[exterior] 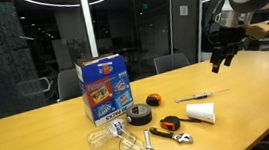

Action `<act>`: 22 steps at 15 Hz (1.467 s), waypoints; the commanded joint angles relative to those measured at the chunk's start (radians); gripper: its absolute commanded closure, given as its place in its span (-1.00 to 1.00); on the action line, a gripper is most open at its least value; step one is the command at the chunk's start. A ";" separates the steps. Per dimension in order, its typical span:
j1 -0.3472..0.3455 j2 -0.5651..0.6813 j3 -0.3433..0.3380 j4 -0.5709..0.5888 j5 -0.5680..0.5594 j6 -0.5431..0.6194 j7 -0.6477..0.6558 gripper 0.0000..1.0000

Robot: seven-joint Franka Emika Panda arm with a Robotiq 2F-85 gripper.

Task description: Put the measuring tape that is near the white cup in the box

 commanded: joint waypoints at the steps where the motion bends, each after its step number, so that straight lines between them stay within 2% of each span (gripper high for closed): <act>1: -0.002 0.000 0.002 0.002 0.002 -0.003 -0.001 -1.00; 5: -0.001 0.020 0.020 0.022 0.007 -0.024 0.028 -1.00; 9: 0.006 0.075 0.088 0.061 0.031 -0.060 0.159 -1.00; 11: 0.029 0.115 0.108 0.086 0.081 -0.085 0.212 -1.00; 16: 0.053 0.263 0.164 0.137 0.192 -0.069 0.386 -1.00; 22: 0.046 0.480 0.198 0.215 0.251 -0.063 0.631 -1.00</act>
